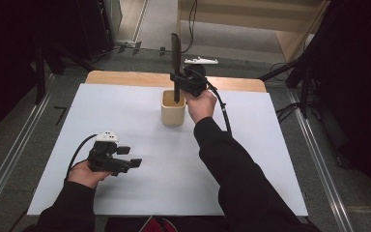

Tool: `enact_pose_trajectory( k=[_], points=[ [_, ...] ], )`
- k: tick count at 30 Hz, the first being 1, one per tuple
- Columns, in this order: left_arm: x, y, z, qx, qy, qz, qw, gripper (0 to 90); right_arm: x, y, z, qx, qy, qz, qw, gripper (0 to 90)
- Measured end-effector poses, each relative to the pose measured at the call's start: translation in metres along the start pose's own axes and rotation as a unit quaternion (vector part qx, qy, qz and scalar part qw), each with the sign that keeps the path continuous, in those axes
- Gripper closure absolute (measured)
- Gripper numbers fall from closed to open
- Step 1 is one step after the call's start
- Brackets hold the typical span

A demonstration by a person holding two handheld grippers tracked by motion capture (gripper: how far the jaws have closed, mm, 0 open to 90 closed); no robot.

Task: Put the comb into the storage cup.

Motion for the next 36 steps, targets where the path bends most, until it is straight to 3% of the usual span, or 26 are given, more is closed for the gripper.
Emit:
enact_pose_trajectory(
  k=[36],
  points=[
    [0.0,0.0,-0.001,0.004,0.0,-0.003,1.0,27.2,-0.005,0.031,-0.009,0.008,-0.001,0.004,1.0,69.9]
  ],
)
Point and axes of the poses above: each handheld gripper's, and its own axes: z roughly backward along the jaws, y roughly out of its underside, x roughly to its left, the point moved 2 cm from there along -z, roughly forward along the jaws, and after that the axes turned 4 degrees about -z, right-handed, at the moved point
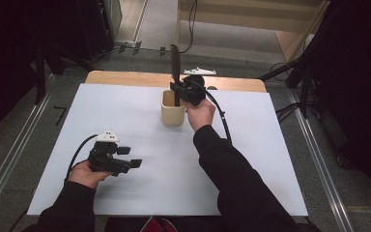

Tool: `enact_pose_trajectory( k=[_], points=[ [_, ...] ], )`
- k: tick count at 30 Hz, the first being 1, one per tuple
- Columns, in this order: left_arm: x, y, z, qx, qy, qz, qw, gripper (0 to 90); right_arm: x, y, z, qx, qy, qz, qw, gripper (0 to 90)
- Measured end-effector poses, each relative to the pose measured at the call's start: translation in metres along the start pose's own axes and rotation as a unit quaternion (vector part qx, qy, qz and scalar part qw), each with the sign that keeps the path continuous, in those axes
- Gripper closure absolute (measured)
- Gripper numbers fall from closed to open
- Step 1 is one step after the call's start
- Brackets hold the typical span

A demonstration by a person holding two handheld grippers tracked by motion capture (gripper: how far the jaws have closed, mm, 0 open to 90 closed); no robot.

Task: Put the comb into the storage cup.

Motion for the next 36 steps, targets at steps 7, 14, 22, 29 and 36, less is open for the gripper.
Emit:
enact_pose_trajectory(
  k=[7,14,22,29,36],
  points=[
    [0.0,0.0,0.0,0.003,-0.001,-0.001,1.0,27.2,-0.001,0.007,-0.002,0.001,0.0,-0.003,1.0,69.8],
    [0.0,0.0,0.0,0.002,-0.001,-0.001,1.0,27.2,-0.001,0.012,-0.003,0.004,0.0,0.0,1.0,69.7],
    [0.0,0.0,0.0,0.002,-0.002,-0.001,1.0,27.2,-0.002,0.017,-0.004,0.005,-0.001,-0.002,1.0,69.6],
    [0.0,0.0,0.0,0.002,-0.001,-0.001,1.0,27.2,-0.002,0.017,-0.005,0.01,-0.001,0.005,0.9999,68.7],
    [0.0,0.0,-0.002,0.001,0.002,0.002,1.0,27.2,-0.003,0.011,0.004,-0.007,-0.003,0.022,0.9997,45.2]
  ],
)
Point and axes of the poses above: each handheld gripper's, and its own axes: z roughly backward along the jaws, y roughly out of its underside, x roughly to its left, the point moved 2 cm from there along -z, roughly forward along the jaws, and after that the axes turned 4 degrees about -z, right-handed, at the moved point
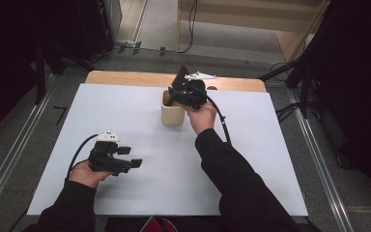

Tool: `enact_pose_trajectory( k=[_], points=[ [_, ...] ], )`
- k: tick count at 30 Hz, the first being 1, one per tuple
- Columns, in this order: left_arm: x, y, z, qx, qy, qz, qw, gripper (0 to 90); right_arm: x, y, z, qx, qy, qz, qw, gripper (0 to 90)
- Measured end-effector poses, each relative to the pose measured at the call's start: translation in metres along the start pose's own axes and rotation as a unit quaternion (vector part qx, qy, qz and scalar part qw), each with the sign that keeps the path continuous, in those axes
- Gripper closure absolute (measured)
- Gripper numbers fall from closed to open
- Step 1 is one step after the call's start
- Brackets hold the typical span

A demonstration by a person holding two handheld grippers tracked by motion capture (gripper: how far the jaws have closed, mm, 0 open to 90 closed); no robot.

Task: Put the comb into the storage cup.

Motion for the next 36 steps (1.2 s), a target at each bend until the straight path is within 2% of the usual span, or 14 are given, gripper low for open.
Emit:
enact_pose_trajectory(
  k=[11,25,36],
  points=[
    [0.0,-0.001,0.0,-0.002,0.0,0.001,1.0,27.2,-0.013,-0.001,0.014,0.01,-0.002,0.002,0.9999,37.0],
    [0.001,-0.001,0.0,-0.003,-0.001,0.0,1.0,27.2,-0.017,0.01,0.025,0.017,-0.013,0.001,0.9998,33.3],
    [0.002,-0.002,0.001,-0.004,0.0,0.001,1.0,27.2,-0.02,0.019,0.04,0.017,-0.023,0.002,0.9996,32.1]
  ],
)
Point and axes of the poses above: each handheld gripper's, and its own axes: z roughly backward along the jaws, y roughly out of its underside, x roughly to its left, the point moved 2 cm from there along -z, roughly forward along the jaws, and after that the axes turned 4 degrees about -z, right-handed, at the moved point
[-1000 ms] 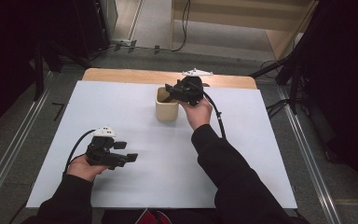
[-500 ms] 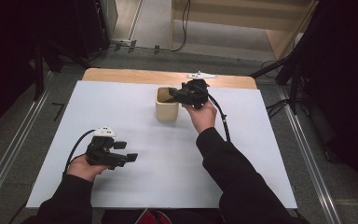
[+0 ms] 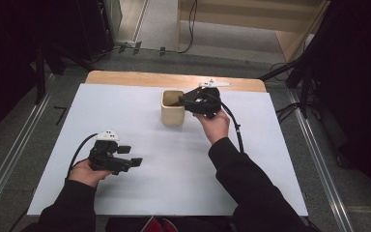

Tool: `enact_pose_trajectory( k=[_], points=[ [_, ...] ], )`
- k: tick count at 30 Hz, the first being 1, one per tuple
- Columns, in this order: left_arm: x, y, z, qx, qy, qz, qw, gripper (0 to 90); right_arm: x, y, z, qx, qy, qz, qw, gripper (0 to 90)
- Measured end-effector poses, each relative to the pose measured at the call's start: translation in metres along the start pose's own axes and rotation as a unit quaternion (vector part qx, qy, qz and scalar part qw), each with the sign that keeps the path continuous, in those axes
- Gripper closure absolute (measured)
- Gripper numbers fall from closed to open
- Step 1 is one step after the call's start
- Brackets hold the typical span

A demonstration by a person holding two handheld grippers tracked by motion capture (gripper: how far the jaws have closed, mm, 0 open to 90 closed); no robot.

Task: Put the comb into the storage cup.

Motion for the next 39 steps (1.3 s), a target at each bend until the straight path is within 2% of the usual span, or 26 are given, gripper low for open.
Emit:
enact_pose_trajectory(
  k=[13,24,39],
  points=[
    [0.001,-0.002,-0.001,0.0,0.0,-0.002,1.0,27.2,-0.001,0.008,0.018,0.002,-0.009,0.006,0.9999,31.2],
    [0.002,-0.004,-0.002,-0.001,0.001,-0.003,1.0,27.2,-0.001,0.022,0.029,0.013,-0.033,0.011,0.9993,29.5],
    [0.003,-0.006,-0.003,0.0,0.0,-0.003,1.0,27.2,0.002,0.04,0.047,0.014,-0.041,0.021,0.9989,28.3]
  ],
)
Point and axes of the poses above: each handheld gripper's, and its own axes: z roughly backward along the jaws, y roughly out of its underside, x roughly to its left, the point moved 2 cm from there along -z, roughly forward along the jaws, and after that the axes turned 4 degrees about -z, right-handed, at the moved point
